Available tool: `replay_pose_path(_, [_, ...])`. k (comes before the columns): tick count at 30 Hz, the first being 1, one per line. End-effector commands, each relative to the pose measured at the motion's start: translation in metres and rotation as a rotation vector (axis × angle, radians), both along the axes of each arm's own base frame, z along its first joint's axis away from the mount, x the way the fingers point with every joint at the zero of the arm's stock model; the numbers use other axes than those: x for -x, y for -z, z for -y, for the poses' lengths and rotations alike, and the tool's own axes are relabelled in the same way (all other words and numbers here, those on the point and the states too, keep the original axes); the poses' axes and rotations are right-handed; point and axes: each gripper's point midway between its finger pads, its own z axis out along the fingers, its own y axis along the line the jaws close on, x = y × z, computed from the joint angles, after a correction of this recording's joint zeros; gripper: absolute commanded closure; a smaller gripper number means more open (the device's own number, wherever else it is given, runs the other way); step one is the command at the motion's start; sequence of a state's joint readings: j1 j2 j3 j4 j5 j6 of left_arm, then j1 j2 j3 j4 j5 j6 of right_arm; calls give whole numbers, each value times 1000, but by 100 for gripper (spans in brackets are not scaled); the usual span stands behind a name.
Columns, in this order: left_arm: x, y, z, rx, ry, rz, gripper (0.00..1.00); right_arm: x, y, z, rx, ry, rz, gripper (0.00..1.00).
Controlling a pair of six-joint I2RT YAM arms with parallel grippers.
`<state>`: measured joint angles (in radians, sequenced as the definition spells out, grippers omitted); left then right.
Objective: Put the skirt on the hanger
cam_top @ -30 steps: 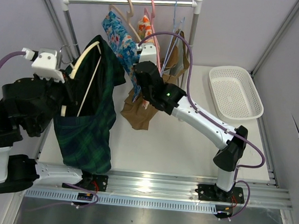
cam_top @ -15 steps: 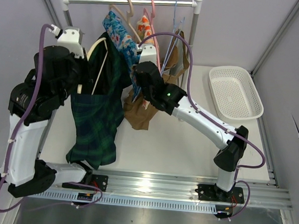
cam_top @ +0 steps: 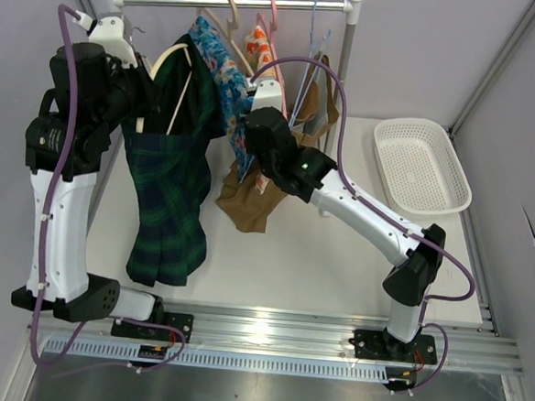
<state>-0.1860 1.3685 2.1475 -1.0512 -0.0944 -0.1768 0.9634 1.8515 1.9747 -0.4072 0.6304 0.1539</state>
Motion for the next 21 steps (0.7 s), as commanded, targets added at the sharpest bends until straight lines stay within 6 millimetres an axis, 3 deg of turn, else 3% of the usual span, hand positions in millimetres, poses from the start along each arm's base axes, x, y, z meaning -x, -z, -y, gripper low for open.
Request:
replay_pose_path(1, [-7,-71,9,98,79,248,100,2,-38,12,-75,-3,37,77])
replay_pose_path(11, [-43,-88,9,113,131,302,100,-1,-40,8,-88,-39,24,78])
replay_pose_path(21, [-70,-97,-13,112,3,345,100,-6,-41,8,-111,-63,16,79])
